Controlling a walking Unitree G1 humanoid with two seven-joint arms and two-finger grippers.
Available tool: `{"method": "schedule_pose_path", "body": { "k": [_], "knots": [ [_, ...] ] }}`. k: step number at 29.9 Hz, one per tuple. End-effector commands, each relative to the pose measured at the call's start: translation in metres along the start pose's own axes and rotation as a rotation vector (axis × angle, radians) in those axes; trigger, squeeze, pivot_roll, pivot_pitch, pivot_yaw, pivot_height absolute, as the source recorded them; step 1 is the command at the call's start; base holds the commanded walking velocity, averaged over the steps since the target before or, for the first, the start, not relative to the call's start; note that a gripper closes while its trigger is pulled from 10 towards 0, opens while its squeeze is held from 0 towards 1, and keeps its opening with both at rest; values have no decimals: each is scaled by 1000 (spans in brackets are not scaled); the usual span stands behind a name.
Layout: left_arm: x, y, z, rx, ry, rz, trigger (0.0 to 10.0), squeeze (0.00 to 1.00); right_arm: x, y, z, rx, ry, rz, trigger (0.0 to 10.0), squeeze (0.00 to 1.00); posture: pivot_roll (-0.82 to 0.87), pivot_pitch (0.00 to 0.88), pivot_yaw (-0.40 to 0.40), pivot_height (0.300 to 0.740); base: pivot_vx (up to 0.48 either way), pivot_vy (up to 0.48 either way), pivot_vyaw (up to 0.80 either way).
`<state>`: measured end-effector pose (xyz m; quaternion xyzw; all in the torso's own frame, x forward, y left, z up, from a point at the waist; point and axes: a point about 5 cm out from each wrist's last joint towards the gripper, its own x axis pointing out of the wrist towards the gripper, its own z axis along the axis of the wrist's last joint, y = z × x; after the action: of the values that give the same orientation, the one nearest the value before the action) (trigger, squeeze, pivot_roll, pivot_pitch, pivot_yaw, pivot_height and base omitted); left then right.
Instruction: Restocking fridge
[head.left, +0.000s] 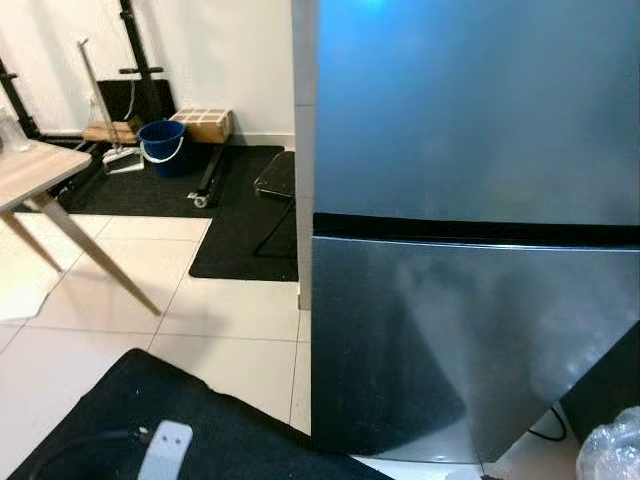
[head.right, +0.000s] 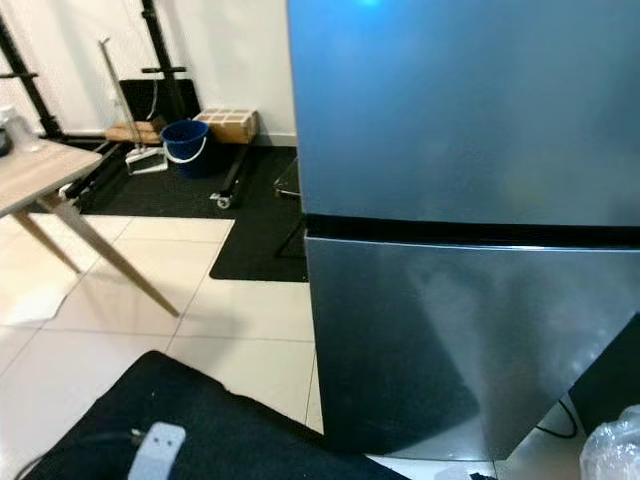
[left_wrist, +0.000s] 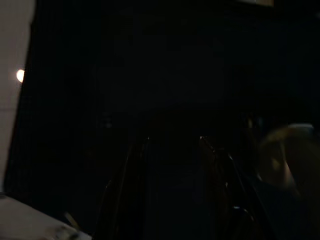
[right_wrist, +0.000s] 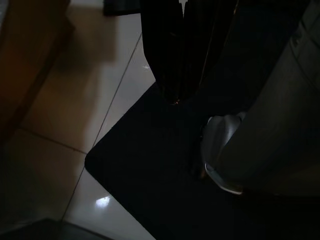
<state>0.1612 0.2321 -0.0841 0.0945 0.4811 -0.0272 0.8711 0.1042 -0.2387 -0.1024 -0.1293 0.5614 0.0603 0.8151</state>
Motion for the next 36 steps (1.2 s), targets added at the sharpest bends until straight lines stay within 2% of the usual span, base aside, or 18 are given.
{"method": "schedule_pose_path", "body": {
  "k": [1, 6, 14, 18, 19, 20, 22, 23, 24, 26, 27, 28, 30, 32, 33, 34, 35, 36],
  "knots": [
    [-5, 27, 10, 9, -66, 68, 10000, 0, 1, 5, 0, 18, -2, 4, 10000, 0, 9, 0, 35, 740, 0, 0, 0],
    [-7, 39, 19, 2, -134, 81, 10000, 0, 2, 13, 2, 9, -12, 33, 10000, 0, 16, 0, 35, 740, 0, 0, 0],
    [-8, 30, 2, -11, -95, 58, 10000, 0, 2, 13, 1, -7, -8, 32, 10000, 0, 13, 0, 49, 740, 0, 0, 0],
    [-8, 25, 5, -36, -149, 52, 10000, 0, 2, 11, 0, -11, -3, 28, 10000, 0, 10, 0, 42, 740, 0, 0, 0],
    [-8, 28, 28, -15, -262, 51, 10000, 0, 1, 10, 1, -19, -3, 28, 10000, 0, 15, 0, 38, 740, 0, 0, 0],
    [-8, 28, 28, -15, -262, 51, 10000, 0, 1, 10, 1, -19, -3, 28, 10000, 0, 15, 0, 38, 740, 0, 0, 0],
    [-14, 35, 67, 44, -462, 51, 10000, 0, 1, 7, 2, -25, -5, 24, 10000, 0, 14, 0, 44, 740, 0, 0, 0],
    [-23, 37, 95, 113, -617, 49, 10000, 0, 1, 6, 3, -25, -6, 21, 10000, 0, 14, 0, 44, 740, 0, 0, 0],
    [-23, 37, 95, 113, -617, 49, 10000, 0, 1, 6, 3, -25, -6, 21, 10000, 0, 14, 0, 44, 740, 0, 0, 0],
    [-45, 35, 133, 224, -844, 42, 10000, 0, 1, 3, 4, -27, -7, 17, 10000, 0, 29, 0, 44, 740, 0, 0, 0],
    [-45, 35, 133, 224, -844, 42, 10000, 0, 1, 3, 4, -27, -7, 17, 10000, 0, 29, 0, 44, 740, 0, 0, 0],
    [-56, 29, 147, 296, -935, 27, 10000, 0, 1, 3, 4, -28, -7, 17, 10000, 0, 31, 0, 45, 740, 0, 0, 0],
    [-69, 14, 160, 398, -1036, -3, 10000, 0, 1, 3, 4, -30, -7, 17, 10000, 0, 31, 0, 45, 740, 0, 0, 0],
    [-79, -4, 169, 497, -1110, -43, 10000, 0, 1, 5, 5, -33, -9, 23, 10000, 0, 22, 0, 43, 740, 0, 0, 0],
    [-79, -4, 169, 497, -1110, -43, 10000, 0, 1, 5, 5, -33, -9, 23, 10000, 0, 22, 0, 43, 740, 0, 0, 0],
    [-86, -19, 175, 597, -1168, -77, 10000, 0, 1, 5, 5, -34, -10, 24, 10000, 0, 21, 0, 43, 740, 0, 0, 0],
    [-86, -19, 175, 597, -1168, -77, 10000, 0, 1, 5, 5, -34, -10, 24, 10000, 0, 21, 0, 43, 740, 0, 0, 0],
    [-91, -30, 179, 665, -1207, -100, 10000, 0, 1, 5, 5, -35, -11, 25, 10000, 0, 21, 0, 43, 740, 0, 0, 0]
  ]
}}
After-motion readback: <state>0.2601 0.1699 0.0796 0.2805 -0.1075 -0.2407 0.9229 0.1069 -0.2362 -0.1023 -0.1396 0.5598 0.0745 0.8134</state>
